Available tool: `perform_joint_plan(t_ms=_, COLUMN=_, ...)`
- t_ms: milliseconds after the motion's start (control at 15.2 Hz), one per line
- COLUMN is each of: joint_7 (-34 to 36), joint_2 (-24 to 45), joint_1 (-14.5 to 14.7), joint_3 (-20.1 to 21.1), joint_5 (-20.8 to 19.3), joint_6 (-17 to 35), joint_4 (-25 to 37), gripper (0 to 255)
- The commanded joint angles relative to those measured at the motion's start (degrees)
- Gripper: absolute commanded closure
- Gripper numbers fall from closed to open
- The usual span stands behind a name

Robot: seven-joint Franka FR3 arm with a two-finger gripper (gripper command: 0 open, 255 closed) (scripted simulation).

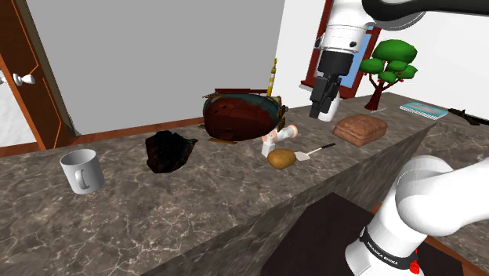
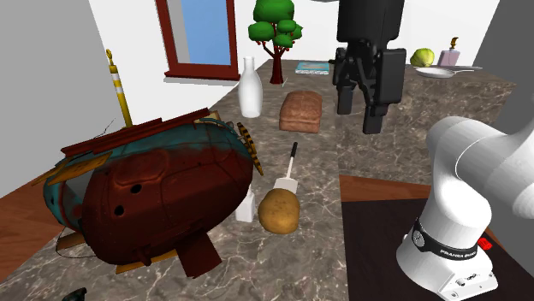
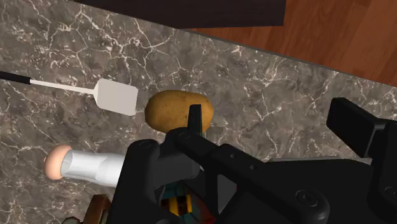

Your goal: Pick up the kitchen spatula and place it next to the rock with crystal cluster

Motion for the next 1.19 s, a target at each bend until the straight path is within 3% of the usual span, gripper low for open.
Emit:
perform_joint_plan(t_ms=0, joint_7=0.0, joint_2=0.0, joint_1=0.0, joint_3=0.0, joint_5=0.0, joint_6=0.0, joint_4=0.0, gripper=0)
perform_joint_plan(t_ms=594, joint_7=-27.43, joint_2=-5.95, joint_1=2.53, joint_3=-12.27, joint_5=-13.01, joint_6=5.66, joint_4=-12.49, gripper=0)
perform_joint_plan(t_ms=1122, joint_7=-51.7, joint_2=-2.47, joint_1=3.83, joint_3=-25.77, joint_5=-26.31, joint_6=15.5, joint_4=-17.07, gripper=0)
